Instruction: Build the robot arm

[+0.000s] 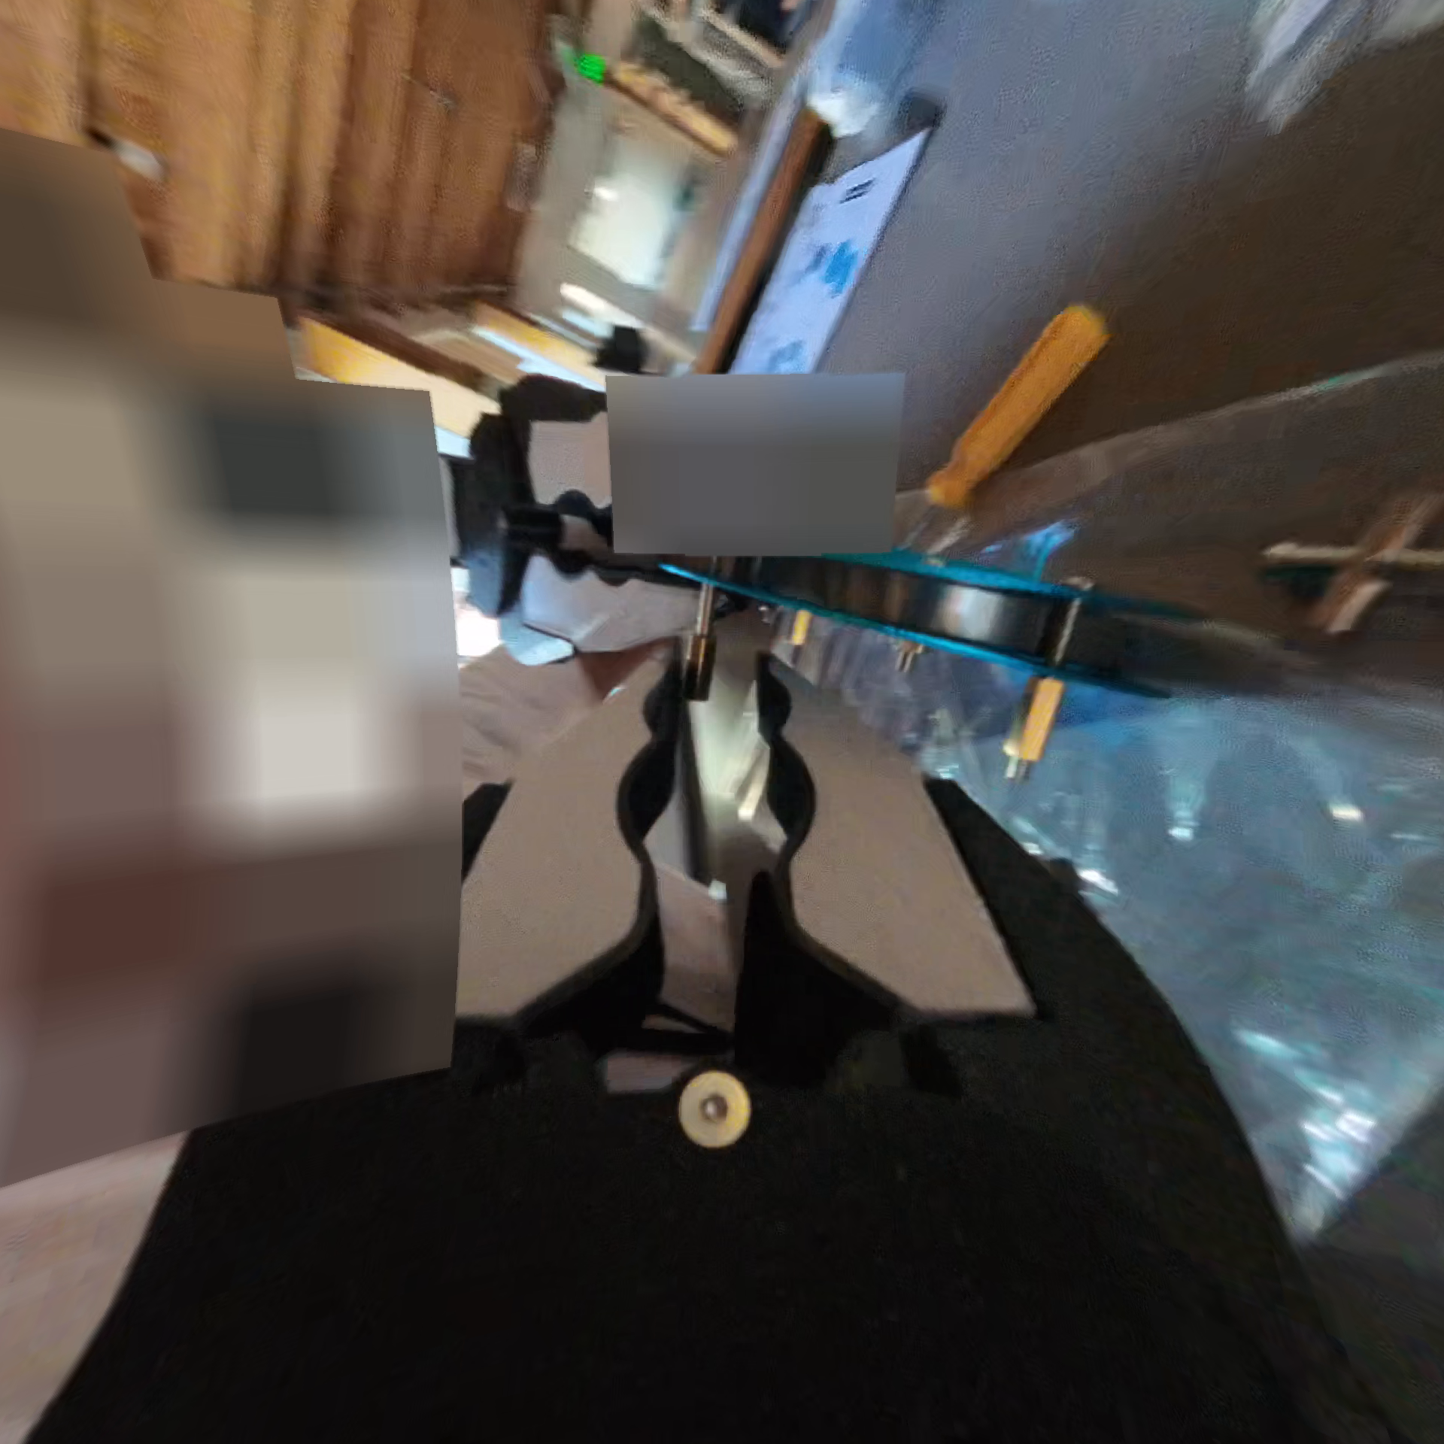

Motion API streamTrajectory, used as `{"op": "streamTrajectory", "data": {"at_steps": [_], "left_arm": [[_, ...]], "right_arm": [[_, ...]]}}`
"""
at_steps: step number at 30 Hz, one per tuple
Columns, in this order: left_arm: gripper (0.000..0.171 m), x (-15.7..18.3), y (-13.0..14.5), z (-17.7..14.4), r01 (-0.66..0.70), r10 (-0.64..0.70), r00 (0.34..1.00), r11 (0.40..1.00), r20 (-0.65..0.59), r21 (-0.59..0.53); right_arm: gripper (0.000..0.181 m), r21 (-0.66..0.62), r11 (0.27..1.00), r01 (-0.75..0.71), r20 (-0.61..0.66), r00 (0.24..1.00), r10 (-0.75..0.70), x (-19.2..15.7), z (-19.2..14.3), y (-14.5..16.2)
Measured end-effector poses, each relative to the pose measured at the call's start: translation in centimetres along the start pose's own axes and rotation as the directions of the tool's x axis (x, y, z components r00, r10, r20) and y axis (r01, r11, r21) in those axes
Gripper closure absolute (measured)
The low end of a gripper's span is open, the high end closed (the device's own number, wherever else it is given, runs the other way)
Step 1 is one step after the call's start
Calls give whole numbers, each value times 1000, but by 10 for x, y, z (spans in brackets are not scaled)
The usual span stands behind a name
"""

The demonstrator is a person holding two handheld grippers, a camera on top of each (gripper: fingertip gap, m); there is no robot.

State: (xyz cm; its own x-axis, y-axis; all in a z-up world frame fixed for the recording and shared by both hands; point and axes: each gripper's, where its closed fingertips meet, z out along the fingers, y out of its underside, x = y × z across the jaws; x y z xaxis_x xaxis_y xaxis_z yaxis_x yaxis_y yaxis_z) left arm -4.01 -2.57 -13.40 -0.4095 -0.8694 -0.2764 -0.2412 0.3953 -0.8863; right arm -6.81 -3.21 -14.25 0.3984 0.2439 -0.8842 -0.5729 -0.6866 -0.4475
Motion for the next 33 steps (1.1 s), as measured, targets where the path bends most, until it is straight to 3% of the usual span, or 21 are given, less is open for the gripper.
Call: {"op": "streamTrajectory", "data": {"at_steps": [1, 4, 7, 8, 10, 11, 12, 13, 14, 16, 17, 19, 21, 22, 23, 26, 28, 31, 33], "left_arm": [[164, -1, 0, 0, 12, -12, 1000, 1000, -1, -2], [164, -6, 0, 1, 50, -50, 999, 999, -3, -6], [164, -4, 0, 3, 42, -42, 999, 999, 2, -16], [164, -4, 0, 3, 39, -39, 999, 999, 7, -17], [164, -8, 1, 1, 37, -36, 999, 999, 31, -19], [164, -9, 2, 1, 38, -38, 999, 999, 29, -10], [164, -10, 2, 0, 36, -36, 999, 999, 25, 4], [164, -10, 2, 0, 36, -37, 999, 999, 20, 15], [164, -9, 2, -1, 33, -33, 999, 999, 15, 15], [164, -8, 2, 0, 5, -5, 1000, 1000, 22, 8], [164, -9, 2, -1, 9, -9, 1000, 1000, 18, 9], [164, -10, 3, -1, 52, -52, 999, 998, -3, 20], [163, -11, 3, -2, 94, -94, 995, 995, -28, 22], [163, -14, 4, -2, 123, -122, 992, 992, -41, 24], [163, -17, 5, -3, 154, -152, 987, 988, -54, 24], [163, -29, 10, -5, 256, -252, 963, 966, -100, 29], [163, -32, 12, -7, 303, -297, 945, 952, -138, 28], [163, -35, 13, -8, 340, -332, 930, 940, -159, 22], [163, -35, 14, -8, 347, -340, 926, 938, -164, 16]], "right_arm": [[150, -6, 992, 123, -137, 983, -122, 5, -6, -5], [146, -109, 938, 328, -338, 875, -345, 2, -12, -8], [155, -190, 890, 414, -422, 784, -455, 7, -4, -11], [171, -225, 872, 434, -427, 761, -488, 9, 1, -9], [173, -266, 849, 457, -456, 716, -529, 12, 4, -12], [173, -241, 867, 436, -440, 747, -498, 12, 6, -14], [175, -177, 915, 362, -372, 836, -402, 10, 7, -14], [177, -101, 971, 218, -238, 942, -236, 6, 9, -13], [174, -58, 998, 16, -47, 999, -19, 0, 10, -11], [169, -52, 948, -315, 279, 906, 317, -9, 10, -11], [166, -34, 927, -375, 327, 872, 364, -9, 10, -13], [161, 35, 962, -271, 240, 937, 255, -9, 10, -13], [155, 101, 994, -48, 59, 997, 43, -6, 2, -15], [141, 133, 990, 49, -32, 998, -46, -5, -6, -18], [139, 157, 977, 146, -118, 985, -128, -5, -14, -20], [140, 116, 918, 380, -388, 868, -310, 2, -36, -17], [140, 60, 852, 521, -536, 736, -413, 6, -46, -15], [139, -132, 669, 731, -732, 383, -563, 17, -57, -14], [139, -294, 517, 804, -778, 114, -618, 19, -55, -12]]}}
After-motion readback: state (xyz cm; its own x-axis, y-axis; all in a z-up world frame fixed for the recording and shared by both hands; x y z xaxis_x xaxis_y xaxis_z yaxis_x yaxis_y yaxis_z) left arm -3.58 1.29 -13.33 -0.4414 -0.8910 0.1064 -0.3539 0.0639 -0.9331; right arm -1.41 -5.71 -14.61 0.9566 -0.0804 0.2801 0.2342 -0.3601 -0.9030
